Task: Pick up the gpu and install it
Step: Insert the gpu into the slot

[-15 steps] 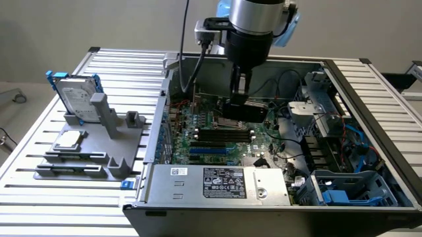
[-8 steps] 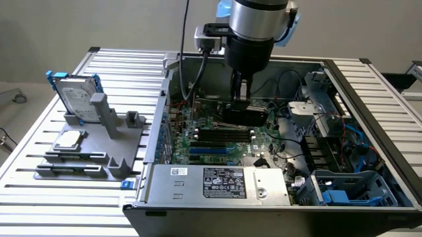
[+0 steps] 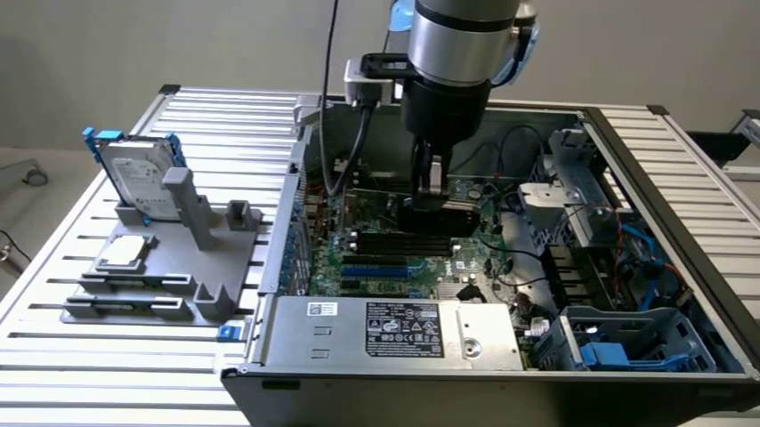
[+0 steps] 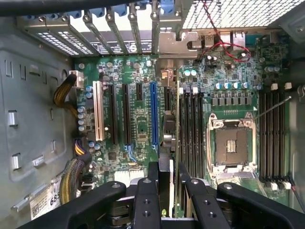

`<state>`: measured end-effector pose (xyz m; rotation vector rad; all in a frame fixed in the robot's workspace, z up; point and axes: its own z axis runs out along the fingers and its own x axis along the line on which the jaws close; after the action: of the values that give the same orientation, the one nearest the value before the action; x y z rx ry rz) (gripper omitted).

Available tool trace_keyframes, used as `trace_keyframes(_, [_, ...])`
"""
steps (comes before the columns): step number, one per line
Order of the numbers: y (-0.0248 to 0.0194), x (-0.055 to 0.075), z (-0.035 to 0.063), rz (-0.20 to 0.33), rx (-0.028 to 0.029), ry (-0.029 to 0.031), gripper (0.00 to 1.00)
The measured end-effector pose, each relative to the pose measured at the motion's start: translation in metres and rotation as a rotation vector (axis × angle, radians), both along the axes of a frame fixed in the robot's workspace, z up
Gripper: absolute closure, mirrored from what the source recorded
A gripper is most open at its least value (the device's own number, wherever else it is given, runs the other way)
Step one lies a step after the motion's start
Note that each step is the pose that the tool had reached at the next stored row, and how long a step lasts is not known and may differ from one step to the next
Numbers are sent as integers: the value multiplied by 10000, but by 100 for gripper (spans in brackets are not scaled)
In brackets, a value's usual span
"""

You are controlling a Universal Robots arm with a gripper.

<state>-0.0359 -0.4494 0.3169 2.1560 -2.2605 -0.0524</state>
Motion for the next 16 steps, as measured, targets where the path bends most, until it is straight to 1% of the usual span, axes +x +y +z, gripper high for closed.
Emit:
trace_keyframes(3, [-30,-45,-33,29,-1,0,74])
trace_keyframes(10, [-113,-97,-105,153,2,0,74])
trace_keyframes(14, [-144,-158,-176,232,18,1,74])
trace_keyframes(16, [-158,-179,-212,296,38,0,74])
